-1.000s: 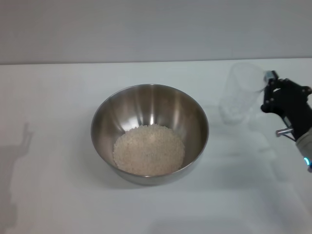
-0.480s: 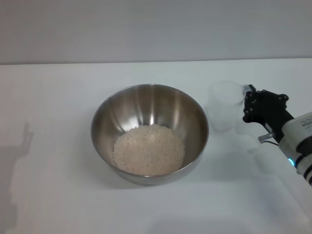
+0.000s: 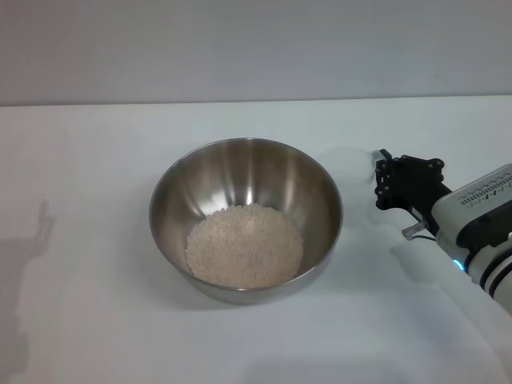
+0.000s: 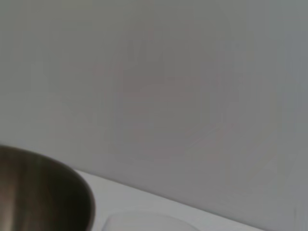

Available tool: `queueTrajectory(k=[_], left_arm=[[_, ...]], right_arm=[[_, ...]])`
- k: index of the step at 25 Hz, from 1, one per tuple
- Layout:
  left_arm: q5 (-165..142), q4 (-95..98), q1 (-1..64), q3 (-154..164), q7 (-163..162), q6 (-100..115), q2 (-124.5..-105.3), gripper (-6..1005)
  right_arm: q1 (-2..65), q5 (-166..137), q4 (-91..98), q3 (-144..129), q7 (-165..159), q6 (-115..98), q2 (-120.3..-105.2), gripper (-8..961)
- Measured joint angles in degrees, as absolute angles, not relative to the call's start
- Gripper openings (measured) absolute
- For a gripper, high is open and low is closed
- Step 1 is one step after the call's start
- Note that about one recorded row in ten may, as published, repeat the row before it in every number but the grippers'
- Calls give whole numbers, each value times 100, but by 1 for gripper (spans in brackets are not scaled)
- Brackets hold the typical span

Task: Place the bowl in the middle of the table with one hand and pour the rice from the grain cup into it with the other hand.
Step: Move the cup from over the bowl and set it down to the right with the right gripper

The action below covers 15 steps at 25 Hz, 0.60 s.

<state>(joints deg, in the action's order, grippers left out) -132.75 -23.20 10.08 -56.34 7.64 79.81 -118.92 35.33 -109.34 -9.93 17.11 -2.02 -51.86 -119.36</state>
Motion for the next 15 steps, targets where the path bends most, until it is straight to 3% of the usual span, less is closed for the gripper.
queueTrajectory(k=[10, 15], left_arm=[[-13272, -2311, 1020, -5634, 764, 7980, -11879, 800], [-13270, -2311, 1020, -5634, 764, 7980, -11873, 801]], right_arm=[[3481, -10877, -986, 1796, -201, -5152, -11952, 56], [3357, -10912, -1046, 1757, -201, -5188, -11956, 147]])
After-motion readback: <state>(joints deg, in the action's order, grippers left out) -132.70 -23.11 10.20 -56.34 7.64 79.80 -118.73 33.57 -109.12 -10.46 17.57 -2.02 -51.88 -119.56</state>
